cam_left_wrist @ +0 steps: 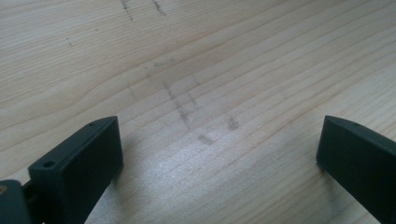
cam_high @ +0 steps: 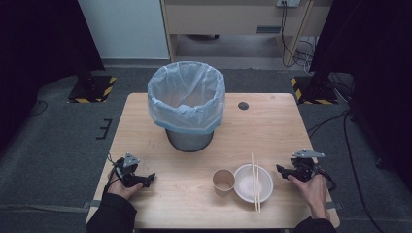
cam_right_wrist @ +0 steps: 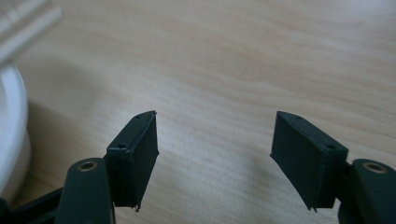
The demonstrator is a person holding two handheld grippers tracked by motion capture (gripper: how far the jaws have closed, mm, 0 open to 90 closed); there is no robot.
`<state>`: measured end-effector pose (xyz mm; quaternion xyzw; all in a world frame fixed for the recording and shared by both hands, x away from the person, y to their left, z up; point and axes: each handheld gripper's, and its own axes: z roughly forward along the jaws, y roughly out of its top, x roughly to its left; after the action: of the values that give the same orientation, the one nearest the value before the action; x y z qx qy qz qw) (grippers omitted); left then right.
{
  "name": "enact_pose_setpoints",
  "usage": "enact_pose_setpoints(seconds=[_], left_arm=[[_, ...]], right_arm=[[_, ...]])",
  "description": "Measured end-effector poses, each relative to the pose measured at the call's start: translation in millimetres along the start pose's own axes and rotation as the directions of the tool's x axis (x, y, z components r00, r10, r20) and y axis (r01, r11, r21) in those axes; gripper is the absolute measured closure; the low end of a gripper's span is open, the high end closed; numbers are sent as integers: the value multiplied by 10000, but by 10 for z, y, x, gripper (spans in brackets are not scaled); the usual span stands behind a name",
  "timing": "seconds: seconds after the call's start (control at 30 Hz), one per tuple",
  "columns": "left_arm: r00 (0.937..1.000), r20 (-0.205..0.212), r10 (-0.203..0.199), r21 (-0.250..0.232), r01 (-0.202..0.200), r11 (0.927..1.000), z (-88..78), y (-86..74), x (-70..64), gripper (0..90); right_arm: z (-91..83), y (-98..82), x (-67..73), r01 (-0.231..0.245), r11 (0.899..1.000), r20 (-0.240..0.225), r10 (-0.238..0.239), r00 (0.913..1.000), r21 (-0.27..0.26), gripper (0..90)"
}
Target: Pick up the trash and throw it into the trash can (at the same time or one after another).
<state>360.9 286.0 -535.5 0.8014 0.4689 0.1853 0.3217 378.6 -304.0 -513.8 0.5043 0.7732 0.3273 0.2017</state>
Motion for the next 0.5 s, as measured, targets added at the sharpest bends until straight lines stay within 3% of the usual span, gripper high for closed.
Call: enact_pose_setpoints(seconds=[0.2,0.5], left_arm=[[9999,120,119,125,-120,9998,1,16,-36,0],[9991,288,299,11,-299,9996,13,14,-62,0]], right_arm=[[-166,67,-47,-965,9882,364,1014,9942,-1188,317],[-348,153,-65,-1398,9715,252,1472,9888,-1913,327]])
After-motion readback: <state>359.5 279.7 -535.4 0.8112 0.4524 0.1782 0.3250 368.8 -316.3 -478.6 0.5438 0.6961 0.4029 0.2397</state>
